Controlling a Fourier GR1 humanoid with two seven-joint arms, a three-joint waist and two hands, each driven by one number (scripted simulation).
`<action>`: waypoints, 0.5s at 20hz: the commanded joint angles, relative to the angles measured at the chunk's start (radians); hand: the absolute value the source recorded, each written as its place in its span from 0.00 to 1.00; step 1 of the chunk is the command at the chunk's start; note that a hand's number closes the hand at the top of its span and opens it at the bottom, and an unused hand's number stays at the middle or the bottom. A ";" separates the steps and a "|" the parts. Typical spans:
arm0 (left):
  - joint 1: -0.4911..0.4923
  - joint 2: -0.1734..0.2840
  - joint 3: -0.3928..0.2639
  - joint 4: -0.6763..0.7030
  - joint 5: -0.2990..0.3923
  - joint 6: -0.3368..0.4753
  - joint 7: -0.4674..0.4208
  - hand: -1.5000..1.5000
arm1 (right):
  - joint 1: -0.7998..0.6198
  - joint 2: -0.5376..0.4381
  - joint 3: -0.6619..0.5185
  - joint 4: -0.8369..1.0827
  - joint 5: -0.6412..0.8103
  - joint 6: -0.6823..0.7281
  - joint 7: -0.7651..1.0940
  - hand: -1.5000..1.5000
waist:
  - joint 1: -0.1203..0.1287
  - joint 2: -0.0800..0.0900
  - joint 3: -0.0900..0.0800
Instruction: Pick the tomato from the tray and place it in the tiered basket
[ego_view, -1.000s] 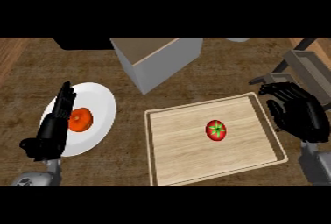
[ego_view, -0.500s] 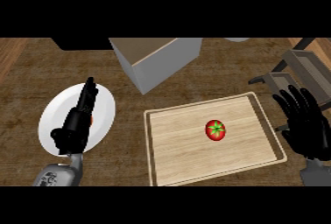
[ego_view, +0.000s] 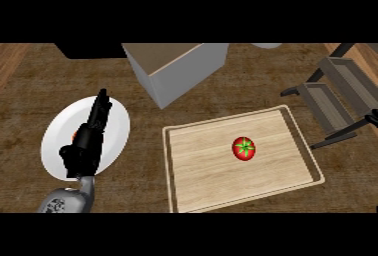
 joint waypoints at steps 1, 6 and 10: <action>0.005 -0.013 0.005 0.010 -0.006 0.018 -0.013 0.50 | 0.020 -0.169 -0.003 -0.152 0.217 -0.046 0.048 0.00 | -0.010 -0.004 -0.004; -0.002 -0.028 -0.032 -0.021 -0.021 0.017 0.034 0.50 | 0.000 -0.268 0.050 -0.363 0.413 -0.156 0.252 0.00 | 0.008 -0.004 -0.003; 0.003 -0.007 -0.029 -0.041 -0.021 -0.005 0.028 0.50 | -0.014 -0.254 0.152 -0.587 0.465 -0.229 0.544 0.00 | 0.024 0.000 -0.002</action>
